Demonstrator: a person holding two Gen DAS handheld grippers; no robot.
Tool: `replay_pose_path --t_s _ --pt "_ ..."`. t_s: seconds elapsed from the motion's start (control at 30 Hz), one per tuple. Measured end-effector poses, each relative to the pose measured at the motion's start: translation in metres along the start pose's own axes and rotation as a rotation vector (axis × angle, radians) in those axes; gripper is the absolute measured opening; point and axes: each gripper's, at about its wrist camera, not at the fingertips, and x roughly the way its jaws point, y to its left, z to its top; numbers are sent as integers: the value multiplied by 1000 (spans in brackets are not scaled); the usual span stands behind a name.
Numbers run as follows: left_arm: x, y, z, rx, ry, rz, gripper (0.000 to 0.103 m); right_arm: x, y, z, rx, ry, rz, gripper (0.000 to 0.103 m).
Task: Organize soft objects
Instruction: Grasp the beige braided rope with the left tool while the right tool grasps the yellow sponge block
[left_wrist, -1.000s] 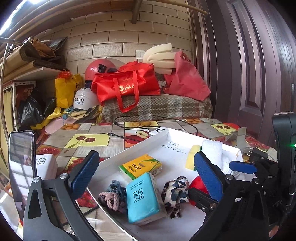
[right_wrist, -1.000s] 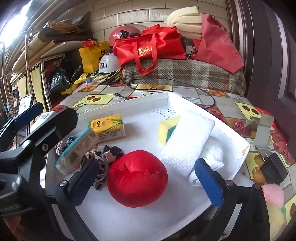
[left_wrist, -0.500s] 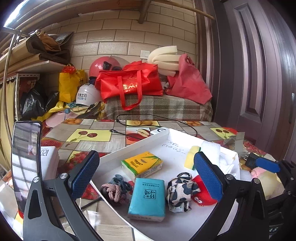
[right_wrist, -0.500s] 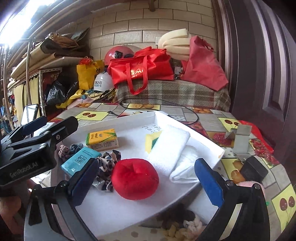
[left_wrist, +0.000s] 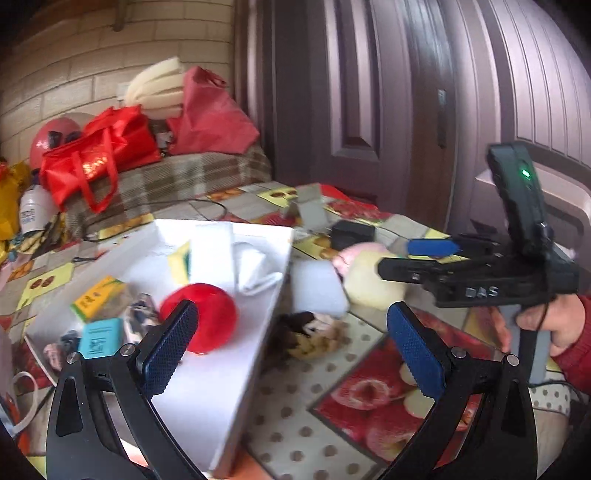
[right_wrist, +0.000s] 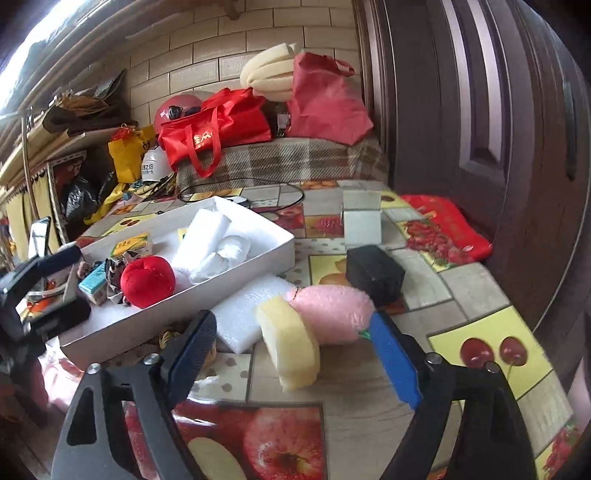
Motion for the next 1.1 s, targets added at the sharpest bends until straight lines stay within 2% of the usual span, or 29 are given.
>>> replay_pose_path --t_s 0.07,0.13,0.2,0.23,0.27,0.33,0.47,0.57,0.73,0.87,0.97,1.07,1.1 --pt "10 -17 3 46 42 -21 103 13 -2 -1 15 71 41 66" --pt "20 -26 5 68 76 -15 103 23 4 -2 -7 125 78 47" --pt "31 -26 7 45 115 -8 103 32 10 -5 -31 175 64 30" --pt "37 -24 8 23 130 -14 103 38 10 -6 -29 207 61 25" --pt "42 -22 9 0 143 -19 103 42 8 -7 -21 232 60 24" --pt "51 -19 9 -32 174 -42 103 39 2 -8 10 226 65 23" --pt "59 -32 9 21 213 -67 103 16 -22 -8 126 115 45 23" --pt "67 -43 9 62 249 -55 103 7 -38 -9 206 70 49 23" --pt "90 -52 3 96 357 -10 103 8 -39 -7 210 68 64 23" --pt "87 -52 -2 57 387 -82 102 9 -45 -7 245 70 80 23" --pt "69 -65 -14 30 420 -215 102 8 -49 -8 263 61 86 23" --pt "31 -75 -15 39 305 -221 102 7 -49 -8 266 58 87 23" --pt "20 -74 -14 37 257 -199 102 7 -49 -8 266 57 87 23"
